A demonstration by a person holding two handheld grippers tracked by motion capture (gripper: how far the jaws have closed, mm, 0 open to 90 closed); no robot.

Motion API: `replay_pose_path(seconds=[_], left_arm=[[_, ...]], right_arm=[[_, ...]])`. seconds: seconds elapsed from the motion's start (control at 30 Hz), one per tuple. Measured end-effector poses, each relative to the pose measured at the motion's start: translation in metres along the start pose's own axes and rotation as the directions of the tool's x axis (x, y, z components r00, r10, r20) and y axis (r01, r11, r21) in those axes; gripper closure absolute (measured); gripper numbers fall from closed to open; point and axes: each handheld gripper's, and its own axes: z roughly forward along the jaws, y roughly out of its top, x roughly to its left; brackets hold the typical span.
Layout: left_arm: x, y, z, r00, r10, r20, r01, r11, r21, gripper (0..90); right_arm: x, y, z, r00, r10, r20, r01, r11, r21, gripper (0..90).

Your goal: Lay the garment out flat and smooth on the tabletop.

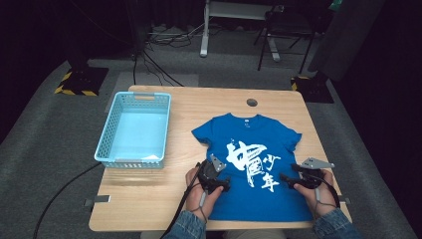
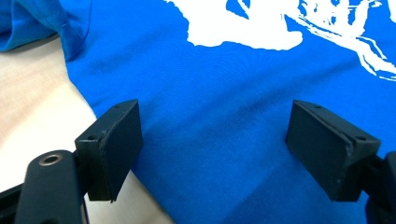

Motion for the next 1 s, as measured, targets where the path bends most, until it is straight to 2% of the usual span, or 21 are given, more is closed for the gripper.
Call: replay_pose_path(seconds=[0.2,0.33,0.53,0.7,0.8,1.0], left_arm=[[0.017,0.014,0.014,1.0000,-0.005,-0.005,0.005,1.0000,0.000,18.2],[0.023,0.018,0.018,1.0000,-0.006,0.000,0.006,1.0000,0.001,18.1],[0.013,0.011,0.010,1.0000,0.006,-0.004,-0.006,1.0000,-0.004,18.5],[0.009,0.005,0.004,0.9999,0.013,-0.003,-0.013,0.9999,-0.002,18.3],[0.008,0.007,0.000,0.9995,0.020,-0.026,-0.020,0.9994,0.028,16.7],[0.008,0.013,-0.016,0.9993,0.016,-0.034,-0.017,0.9998,-0.012,16.2]], right_arm=[[-0.017,0.017,0.019,1.0000,0.000,0.002,0.000,1.000,0.001,28.6],[-0.021,0.023,0.026,0.9999,0.005,0.013,-0.005,1.000,0.005,25.2],[-0.019,0.020,0.022,0.9999,-0.004,0.010,0.004,1.000,0.011,19.9],[-0.018,0.017,0.019,0.9997,-0.020,-0.015,0.020,1.000,0.018,17.5],[-0.017,0.018,0.019,0.9995,-0.026,-0.016,0.026,0.999,0.023,17.0],[-0.011,0.026,0.009,0.9987,-0.041,-0.030,0.041,0.999,0.003,17.0]])
